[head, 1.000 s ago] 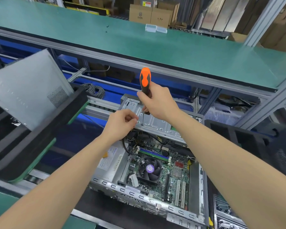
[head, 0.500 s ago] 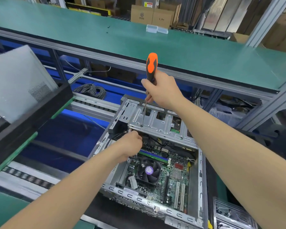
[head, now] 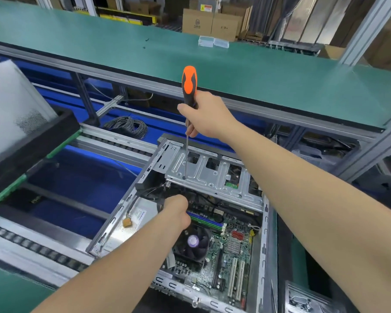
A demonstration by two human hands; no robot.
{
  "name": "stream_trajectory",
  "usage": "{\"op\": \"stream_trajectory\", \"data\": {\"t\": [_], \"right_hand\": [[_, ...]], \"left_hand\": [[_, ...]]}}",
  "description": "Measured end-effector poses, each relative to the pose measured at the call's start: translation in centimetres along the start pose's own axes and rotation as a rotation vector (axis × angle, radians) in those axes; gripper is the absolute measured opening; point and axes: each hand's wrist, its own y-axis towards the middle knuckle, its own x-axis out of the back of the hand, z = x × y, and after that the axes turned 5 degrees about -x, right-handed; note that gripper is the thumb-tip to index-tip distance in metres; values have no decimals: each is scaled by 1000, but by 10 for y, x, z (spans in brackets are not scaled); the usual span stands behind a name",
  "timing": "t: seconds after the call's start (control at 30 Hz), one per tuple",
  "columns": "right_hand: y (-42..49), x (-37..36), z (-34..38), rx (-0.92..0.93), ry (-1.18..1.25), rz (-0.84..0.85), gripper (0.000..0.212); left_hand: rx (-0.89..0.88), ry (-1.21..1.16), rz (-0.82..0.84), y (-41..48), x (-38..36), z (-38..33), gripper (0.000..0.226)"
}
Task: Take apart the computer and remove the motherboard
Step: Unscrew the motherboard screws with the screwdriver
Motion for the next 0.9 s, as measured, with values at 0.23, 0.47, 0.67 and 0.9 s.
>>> {"op": "stream_trajectory", "data": {"t": [0.23,0.47,0.67,0.9], "right_hand": [[8,4,-2,-7,24,41,24],[10,3,0,-2,33,68,14],[7,2,3,1,26,58,14],[-4,4,6,1,14,26,15]], "left_hand": [[56,-189,-34,7,-4,2,16],[31,-417,77,14,-9,2,46],[86,-539,49,13,-11,1,28],[59,-325,66,4,-9,4,21]]}}
